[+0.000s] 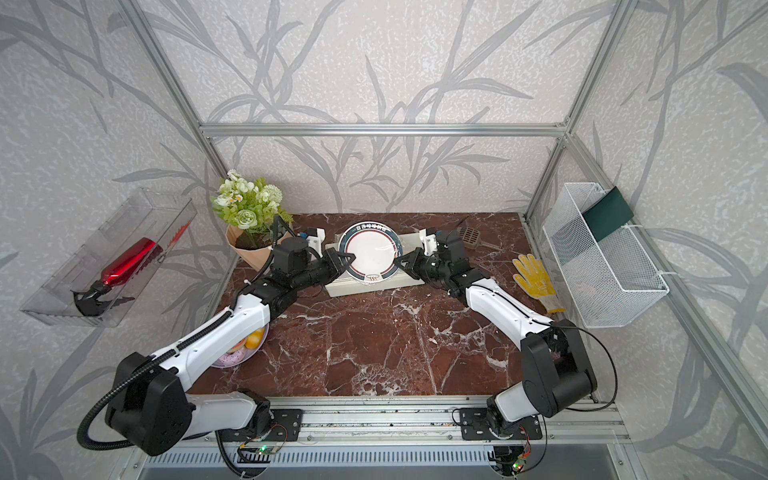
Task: Wrap the plate with plastic wrap
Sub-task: Cover the plate with plastic wrap.
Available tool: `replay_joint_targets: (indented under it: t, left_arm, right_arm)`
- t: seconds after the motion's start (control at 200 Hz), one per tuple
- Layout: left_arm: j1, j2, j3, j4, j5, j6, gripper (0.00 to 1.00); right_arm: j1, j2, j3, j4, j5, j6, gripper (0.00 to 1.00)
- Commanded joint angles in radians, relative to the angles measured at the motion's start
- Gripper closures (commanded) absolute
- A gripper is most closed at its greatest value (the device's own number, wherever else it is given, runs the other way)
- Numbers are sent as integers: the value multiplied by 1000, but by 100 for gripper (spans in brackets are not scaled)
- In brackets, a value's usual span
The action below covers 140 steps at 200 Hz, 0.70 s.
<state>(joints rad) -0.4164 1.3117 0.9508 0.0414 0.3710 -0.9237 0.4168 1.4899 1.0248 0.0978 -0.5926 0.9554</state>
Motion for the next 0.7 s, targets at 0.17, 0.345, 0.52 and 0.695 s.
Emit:
replay_joint_targets:
  t: [0.17, 0.345, 0.52, 0.695]
  left_arm:
    - [-18, -27, 69, -16, -44, 213, 100]
    - [-25, -74, 57, -61, -100, 302, 100]
    - [-44, -143, -33, 57, -150, 378, 100]
    - [-46, -192, -110, 198, -195, 430, 100]
  right_arm:
    - [25, -41, 67, 2, 33, -164, 100]
    - [32, -115, -2, 32, 72, -206, 100]
    - [44, -171, -48, 40, 108, -251, 100]
    - [45, -169, -45, 11, 116, -254, 90]
